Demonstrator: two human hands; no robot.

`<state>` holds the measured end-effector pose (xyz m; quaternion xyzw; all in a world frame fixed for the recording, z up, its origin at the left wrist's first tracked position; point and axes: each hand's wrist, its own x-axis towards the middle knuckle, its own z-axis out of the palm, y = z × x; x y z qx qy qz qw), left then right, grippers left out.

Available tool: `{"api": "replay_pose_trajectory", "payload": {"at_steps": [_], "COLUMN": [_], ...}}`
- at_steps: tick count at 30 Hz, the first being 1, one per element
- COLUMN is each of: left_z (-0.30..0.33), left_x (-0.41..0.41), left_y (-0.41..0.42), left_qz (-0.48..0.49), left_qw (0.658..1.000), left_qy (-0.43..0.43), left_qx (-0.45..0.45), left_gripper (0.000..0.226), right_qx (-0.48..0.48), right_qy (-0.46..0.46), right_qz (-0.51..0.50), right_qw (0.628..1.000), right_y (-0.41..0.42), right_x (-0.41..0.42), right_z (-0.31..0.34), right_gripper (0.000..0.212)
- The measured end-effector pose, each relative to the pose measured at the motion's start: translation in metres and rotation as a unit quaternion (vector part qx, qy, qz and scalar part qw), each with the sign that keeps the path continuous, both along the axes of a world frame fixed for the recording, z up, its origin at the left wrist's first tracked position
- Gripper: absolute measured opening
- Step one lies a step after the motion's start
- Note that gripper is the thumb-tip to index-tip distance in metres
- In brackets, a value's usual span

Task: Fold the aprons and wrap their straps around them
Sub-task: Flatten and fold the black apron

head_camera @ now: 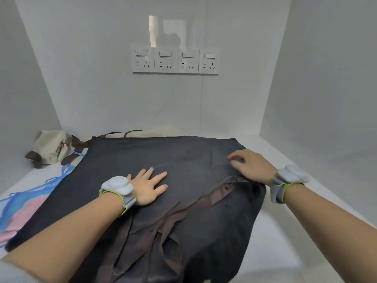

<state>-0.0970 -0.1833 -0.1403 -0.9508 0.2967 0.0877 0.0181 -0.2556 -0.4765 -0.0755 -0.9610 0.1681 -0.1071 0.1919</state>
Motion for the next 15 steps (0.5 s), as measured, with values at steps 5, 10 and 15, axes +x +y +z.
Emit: {"api": "replay_pose_trajectory", "payload": {"at_steps": [5,10,15], "left_z": [-0.004,0.003,0.013], "left_x": [-0.005,-0.014,-0.032], "left_y": [0.001,0.001,-0.014], "left_qz": [0.006,-0.051,-0.135], "left_qw": [1.0,0.995,0.984], "left_qy": [-0.021,-0.085,-0.05], "left_qx": [-0.013,-0.025,-0.107], "left_gripper": [0.058,0.052,0.048], "right_qx": [-0.062,-0.062,-0.162], "right_qy": [0.169,0.273,0.275], "right_qz": [0.165,0.116,0.026], "right_qw": [0.97,0.953,0.947], "right_y": [0.057,0.015,-0.013], "right_x": [0.006,-0.037,-0.088], "right_z": [-0.008,-0.012,-0.013], "right_gripper": [0.039,0.079,0.057]}}
